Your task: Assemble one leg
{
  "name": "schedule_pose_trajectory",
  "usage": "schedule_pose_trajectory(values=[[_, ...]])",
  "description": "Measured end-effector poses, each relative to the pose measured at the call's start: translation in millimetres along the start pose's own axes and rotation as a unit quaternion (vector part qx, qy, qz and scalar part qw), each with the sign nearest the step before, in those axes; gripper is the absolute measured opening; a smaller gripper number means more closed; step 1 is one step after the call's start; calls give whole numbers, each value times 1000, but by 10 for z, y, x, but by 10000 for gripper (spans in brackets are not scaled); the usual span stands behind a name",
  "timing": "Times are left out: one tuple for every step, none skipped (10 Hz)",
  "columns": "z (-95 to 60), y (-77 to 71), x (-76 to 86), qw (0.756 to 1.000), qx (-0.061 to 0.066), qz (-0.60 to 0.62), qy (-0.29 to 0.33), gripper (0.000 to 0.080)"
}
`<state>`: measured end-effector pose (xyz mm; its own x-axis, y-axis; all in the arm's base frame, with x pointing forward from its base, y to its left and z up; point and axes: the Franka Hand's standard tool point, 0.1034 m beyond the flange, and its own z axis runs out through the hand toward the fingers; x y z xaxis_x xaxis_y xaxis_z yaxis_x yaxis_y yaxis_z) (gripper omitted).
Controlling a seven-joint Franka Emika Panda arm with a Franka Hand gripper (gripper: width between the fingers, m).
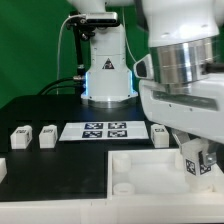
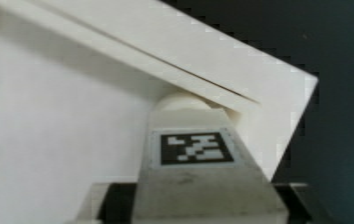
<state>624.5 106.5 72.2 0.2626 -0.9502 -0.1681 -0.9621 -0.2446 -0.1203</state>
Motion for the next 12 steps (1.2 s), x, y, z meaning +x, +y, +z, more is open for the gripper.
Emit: schedule_pose_trajectory(values=[[6, 2, -11, 998, 3, 68, -8, 291], [11, 2, -40, 990, 2, 141, -9, 291], [14, -2, -59, 986, 2, 167, -9, 291], [16, -1, -58, 989, 2, 148, -9, 291], [16, -1, -59, 992, 2, 127, -9, 291], [19, -3, -65, 996, 1, 87, -8, 394], [21, -2, -111, 999, -9, -34, -12, 542], [-7, -18, -157, 988, -26, -152, -23, 617], [-7, -52, -124, 985, -17, -169, -17, 640], [2, -38, -109, 975, -19, -220, -15, 640], [1, -37, -101, 960, -18, -277, -15, 648], [2, -32, -92, 935, -21, -354, -12, 648]])
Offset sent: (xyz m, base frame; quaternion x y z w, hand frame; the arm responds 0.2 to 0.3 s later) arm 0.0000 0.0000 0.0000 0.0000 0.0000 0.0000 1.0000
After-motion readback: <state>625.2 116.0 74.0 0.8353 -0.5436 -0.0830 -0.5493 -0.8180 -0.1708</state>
